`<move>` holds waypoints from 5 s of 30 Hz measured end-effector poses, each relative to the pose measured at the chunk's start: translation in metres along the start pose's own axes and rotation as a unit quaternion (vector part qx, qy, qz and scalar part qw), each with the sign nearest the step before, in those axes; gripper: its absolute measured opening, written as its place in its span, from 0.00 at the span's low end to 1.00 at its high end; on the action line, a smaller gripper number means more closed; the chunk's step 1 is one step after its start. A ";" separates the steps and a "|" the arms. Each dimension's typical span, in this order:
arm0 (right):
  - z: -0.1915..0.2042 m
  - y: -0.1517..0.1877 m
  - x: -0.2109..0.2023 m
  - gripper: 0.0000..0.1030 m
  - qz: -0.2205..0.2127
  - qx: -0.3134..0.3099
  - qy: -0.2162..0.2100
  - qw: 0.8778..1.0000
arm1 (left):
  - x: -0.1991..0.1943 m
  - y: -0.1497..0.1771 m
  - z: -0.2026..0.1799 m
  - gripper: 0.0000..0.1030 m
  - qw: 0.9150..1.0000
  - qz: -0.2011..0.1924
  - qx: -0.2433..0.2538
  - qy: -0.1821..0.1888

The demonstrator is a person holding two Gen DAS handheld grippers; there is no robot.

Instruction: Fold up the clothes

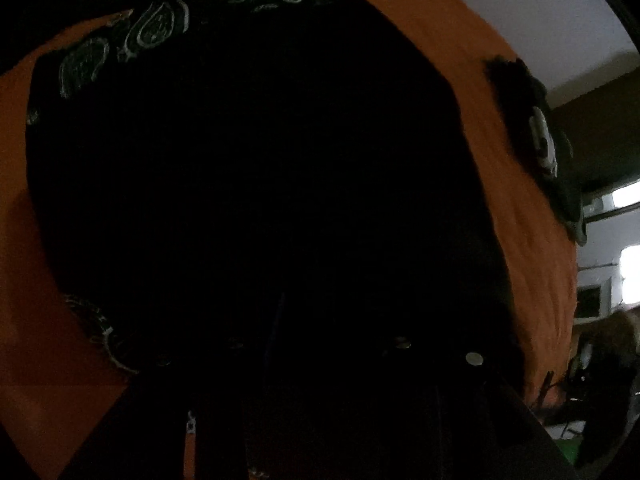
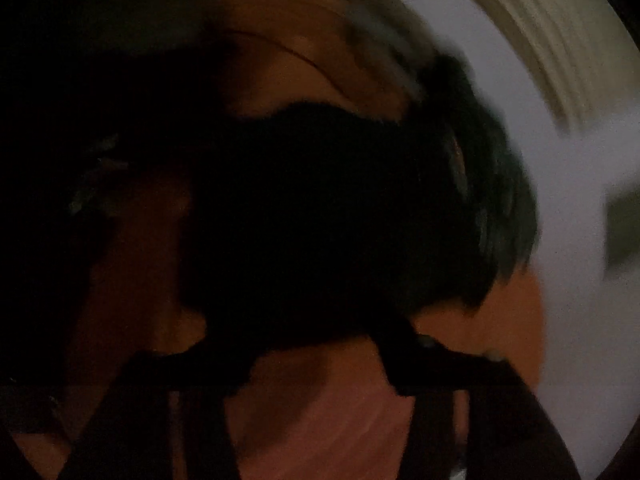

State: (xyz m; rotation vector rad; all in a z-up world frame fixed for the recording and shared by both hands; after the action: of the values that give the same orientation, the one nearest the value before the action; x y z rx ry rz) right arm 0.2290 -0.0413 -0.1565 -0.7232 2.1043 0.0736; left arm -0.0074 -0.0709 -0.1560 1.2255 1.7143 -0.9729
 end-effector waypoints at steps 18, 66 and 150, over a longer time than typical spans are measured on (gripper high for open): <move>0.050 0.007 0.034 0.55 0.040 -0.053 0.050 0.996 | -0.021 0.012 -0.004 0.34 0.999 -0.020 0.043 0.009; -0.462 -0.009 0.338 0.32 0.089 0.560 -0.286 0.773 | -0.101 -0.013 0.119 0.34 0.970 -0.171 -0.160 0.058; -0.144 -0.164 0.210 0.57 0.095 0.158 0.158 0.970 | -0.084 0.125 0.164 0.35 0.909 -0.193 -0.369 -0.003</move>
State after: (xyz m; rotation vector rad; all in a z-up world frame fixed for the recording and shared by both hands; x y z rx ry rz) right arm 0.1163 -0.3202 -0.1959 -0.3574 2.4094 -0.2865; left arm 0.1589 -0.2198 -0.1596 0.3949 2.0827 -0.4370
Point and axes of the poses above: each gripper's, at about its wrist camera, not at the fingertips, and x roughly the way its jaws point, z to its left, y to its underside, the point moved 4 cm from there along x, roughly the way its jaws point, and after that the axes turned 3 degrees about z, right-handed, at the moved point
